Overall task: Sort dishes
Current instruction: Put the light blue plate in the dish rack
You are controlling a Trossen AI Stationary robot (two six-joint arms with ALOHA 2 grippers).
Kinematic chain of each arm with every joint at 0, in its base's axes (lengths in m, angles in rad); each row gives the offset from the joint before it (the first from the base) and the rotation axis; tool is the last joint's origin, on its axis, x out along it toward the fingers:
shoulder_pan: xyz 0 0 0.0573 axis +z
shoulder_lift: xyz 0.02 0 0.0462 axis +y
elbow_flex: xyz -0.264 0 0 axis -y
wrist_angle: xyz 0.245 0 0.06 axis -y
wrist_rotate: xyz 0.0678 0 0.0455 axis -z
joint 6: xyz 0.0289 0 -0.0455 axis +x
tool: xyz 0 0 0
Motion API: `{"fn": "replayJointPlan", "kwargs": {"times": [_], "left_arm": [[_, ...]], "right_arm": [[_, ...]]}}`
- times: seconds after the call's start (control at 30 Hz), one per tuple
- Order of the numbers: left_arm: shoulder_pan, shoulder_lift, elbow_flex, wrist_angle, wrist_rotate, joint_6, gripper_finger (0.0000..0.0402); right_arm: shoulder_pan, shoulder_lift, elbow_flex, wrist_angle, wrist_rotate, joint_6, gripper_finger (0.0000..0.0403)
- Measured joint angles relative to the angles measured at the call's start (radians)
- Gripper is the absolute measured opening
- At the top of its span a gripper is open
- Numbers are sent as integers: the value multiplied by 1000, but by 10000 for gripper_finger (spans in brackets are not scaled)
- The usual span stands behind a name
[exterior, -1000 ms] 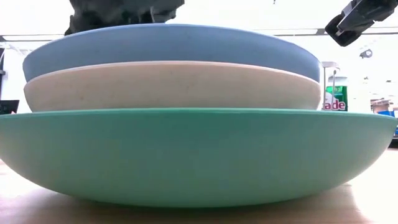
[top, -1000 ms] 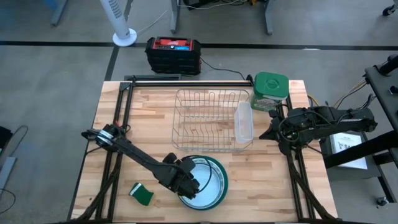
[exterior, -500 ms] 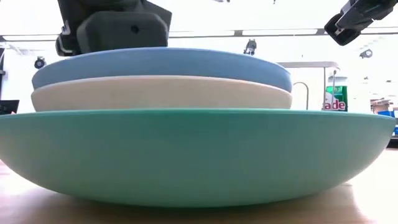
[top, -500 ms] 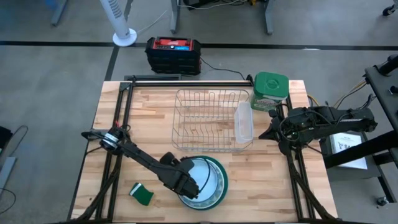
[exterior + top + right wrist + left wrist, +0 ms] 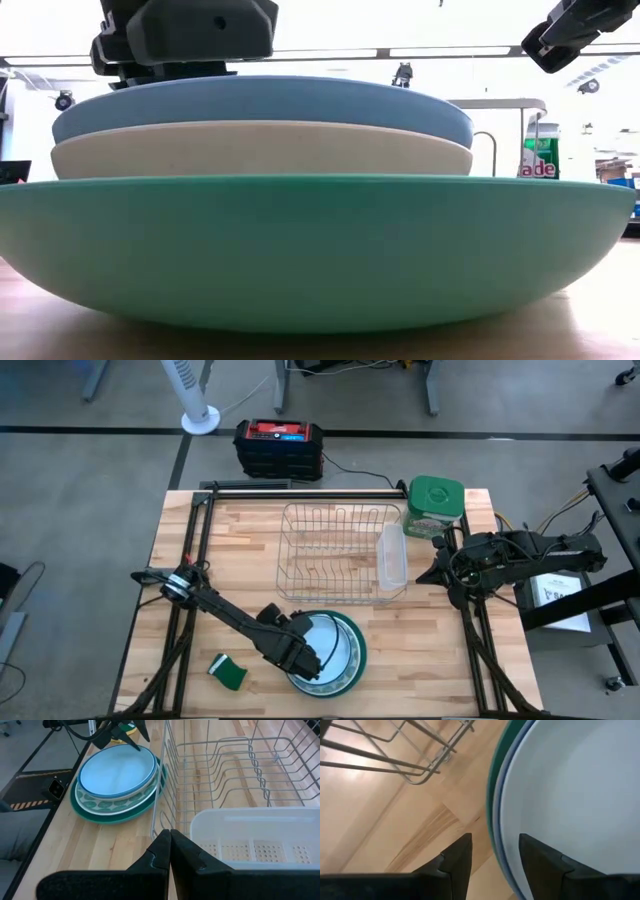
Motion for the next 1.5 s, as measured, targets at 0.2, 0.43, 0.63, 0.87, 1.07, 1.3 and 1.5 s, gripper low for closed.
{"fn": "replayJointPlan", "kwargs": {"times": [0.2,0.43,0.63,0.87,1.07,1.3,1.5], "left_arm": [[0,0,0,69,0,0,151],[0,37,0,68,25,4,151],[0,48,0,64,23,5,151],[0,48,0,20,22,-3,127],[0,40,0,1,19,10,38],[1,28,5,-16,16,15,17],[-3,28,108,-133,-39,24,3]], "right_arm": [[0,0,0,0,0,0,0],[0,0,0,1,0,6,0],[0,0,0,1,0,16,0],[0,0,0,1,0,17,0],[0,0,0,1,0,18,0],[0,0,0,1,1,18,0],[0,0,0,1,1,17,0]]}}
